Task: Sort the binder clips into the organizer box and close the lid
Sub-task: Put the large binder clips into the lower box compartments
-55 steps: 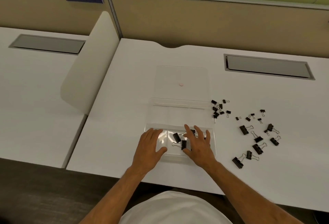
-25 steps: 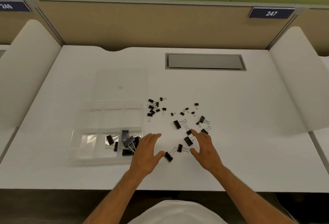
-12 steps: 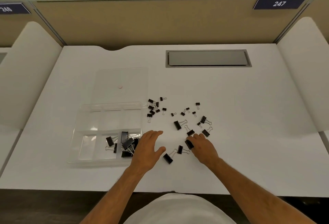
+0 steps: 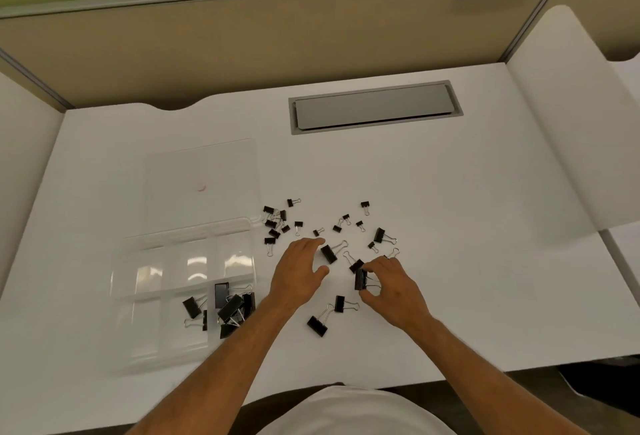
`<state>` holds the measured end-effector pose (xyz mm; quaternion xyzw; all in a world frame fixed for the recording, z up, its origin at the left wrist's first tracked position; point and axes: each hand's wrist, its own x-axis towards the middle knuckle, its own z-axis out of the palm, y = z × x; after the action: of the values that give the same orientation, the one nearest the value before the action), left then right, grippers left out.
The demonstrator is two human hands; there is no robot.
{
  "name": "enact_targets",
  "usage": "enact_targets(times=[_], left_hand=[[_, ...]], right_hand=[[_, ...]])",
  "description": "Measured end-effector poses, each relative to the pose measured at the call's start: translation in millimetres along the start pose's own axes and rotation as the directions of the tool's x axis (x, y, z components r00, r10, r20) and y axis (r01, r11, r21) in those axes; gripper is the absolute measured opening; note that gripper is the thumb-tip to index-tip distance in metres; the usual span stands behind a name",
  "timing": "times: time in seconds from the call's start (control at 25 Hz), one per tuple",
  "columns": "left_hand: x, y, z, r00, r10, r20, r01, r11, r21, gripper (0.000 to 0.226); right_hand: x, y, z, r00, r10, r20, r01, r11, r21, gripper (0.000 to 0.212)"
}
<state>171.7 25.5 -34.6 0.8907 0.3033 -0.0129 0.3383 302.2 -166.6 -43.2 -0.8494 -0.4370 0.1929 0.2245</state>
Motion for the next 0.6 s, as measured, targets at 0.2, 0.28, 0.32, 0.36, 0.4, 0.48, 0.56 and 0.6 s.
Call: enact_targets(times=[0.2,0.28,0.32,0.36,0.4,0.48,0.56,0.6], left_hand=[[30,5,16,0.991,-0.054,0.119,0.042,0.995,0.096,0.061],[34,6,22,0.988,-0.06,0.143,0.037,0.987,0.158,0.056],[34,5,24,0.989,-0.049,0.142,0.021,0.982,0.19,0.051],[33,4,24,0.99,-0.037,0.134,0.009,0.978,0.207,0.045],[32,3,23,0.992,-0.034,0.125,0.008,0.979,0.203,0.041],[25,0,18,0.995,-0.033,0.096,0.016,0.985,0.17,0.04],[11,-1,8,0.999,-0.031,0.033,0.026,0.991,0.128,0.043],[2,-2,3,1.0,-0.031,0.002,0.031,0.994,0.101,0.045]], right_hand=[[-7,-1,-5,0.998,0.048,-0.041,-0.045,0.997,0.06,0.04],[-9,0,-6,0.998,0.059,-0.032,-0.056,0.995,0.079,0.04],[-10,-1,-5,0.998,0.056,-0.026,-0.054,0.995,0.085,0.04],[-11,-2,-5,0.999,0.044,-0.027,-0.042,0.995,0.087,0.04],[-11,-3,-5,0.999,0.031,-0.027,-0.028,0.996,0.086,0.04],[-11,-7,-7,0.999,0.013,-0.034,-0.011,0.997,0.081,0.04],[-11,-14,-8,0.999,0.008,-0.043,-0.004,0.996,0.092,0.041],[-11,-18,-9,0.999,0.01,-0.043,-0.006,0.995,0.103,0.042]])
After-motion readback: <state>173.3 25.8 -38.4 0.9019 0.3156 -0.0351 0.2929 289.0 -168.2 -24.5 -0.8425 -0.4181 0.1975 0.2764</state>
